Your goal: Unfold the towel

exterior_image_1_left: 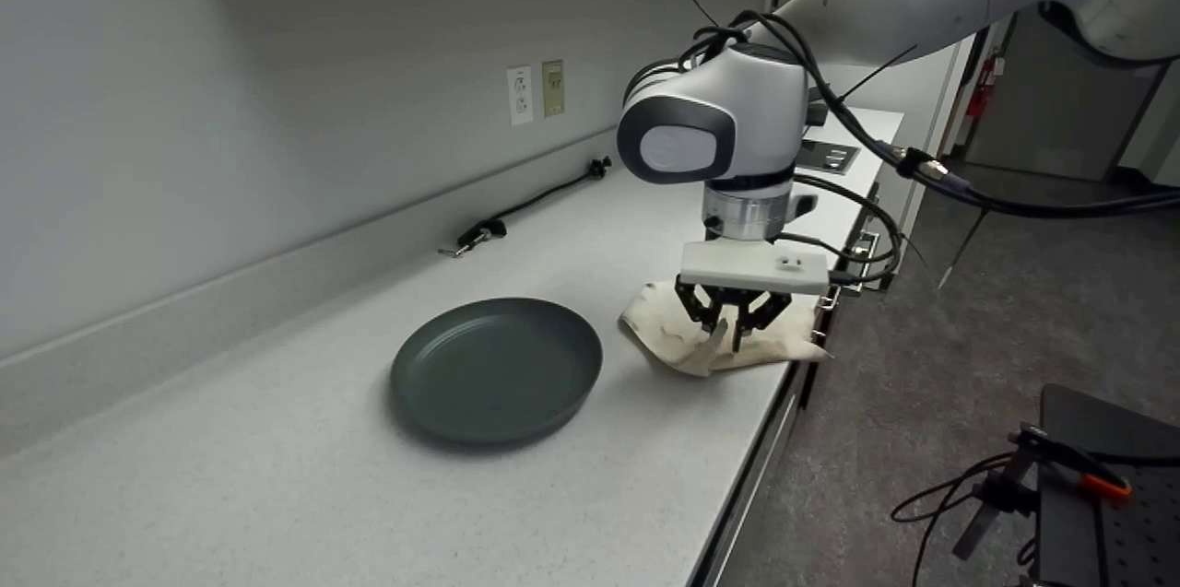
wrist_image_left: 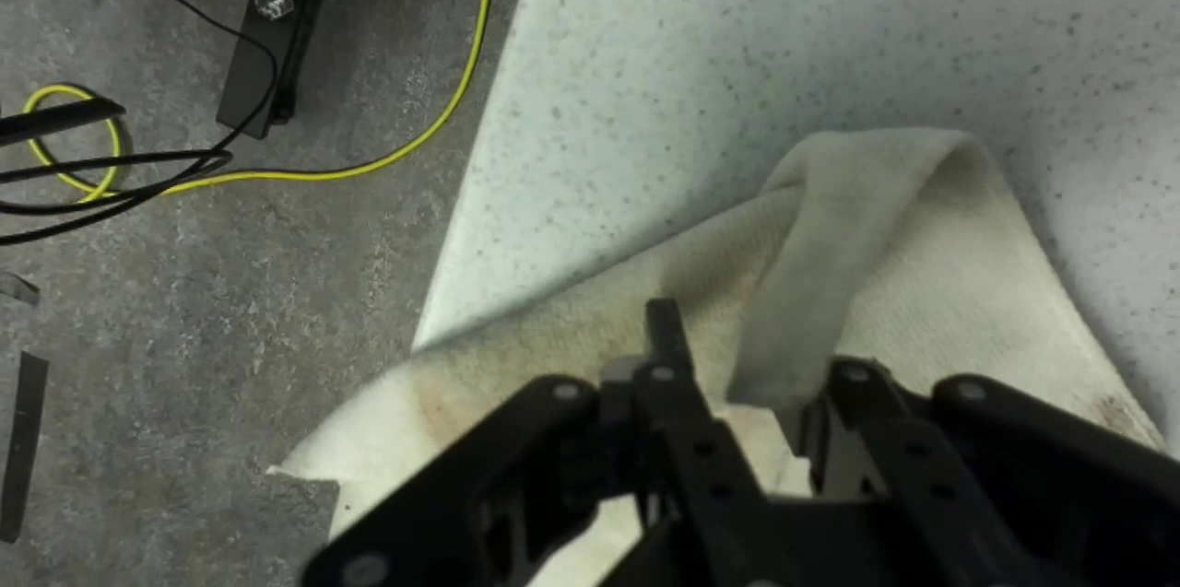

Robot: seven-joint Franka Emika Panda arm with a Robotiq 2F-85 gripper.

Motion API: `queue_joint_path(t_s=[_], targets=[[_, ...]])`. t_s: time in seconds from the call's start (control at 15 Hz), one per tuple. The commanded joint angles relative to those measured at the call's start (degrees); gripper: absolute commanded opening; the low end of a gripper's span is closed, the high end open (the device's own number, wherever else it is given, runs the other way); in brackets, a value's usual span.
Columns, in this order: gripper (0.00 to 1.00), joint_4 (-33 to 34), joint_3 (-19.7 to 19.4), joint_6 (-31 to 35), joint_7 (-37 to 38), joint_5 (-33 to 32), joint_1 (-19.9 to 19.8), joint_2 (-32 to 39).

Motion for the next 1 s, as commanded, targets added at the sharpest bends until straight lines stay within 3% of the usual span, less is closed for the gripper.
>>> queue_joint_path(t_s=[0.0,0.33,0.93], targets=[[0.01,-0.6,-1.9,0.8,-0.3,0.7,3.1,-1.5],[0.00,-1.8,-1.7,1.4,0.4,0.7,5.2,-1.4],[0.00,-5.9,-0.1,2.1,1.6,0.4,5.6,-0.4]])
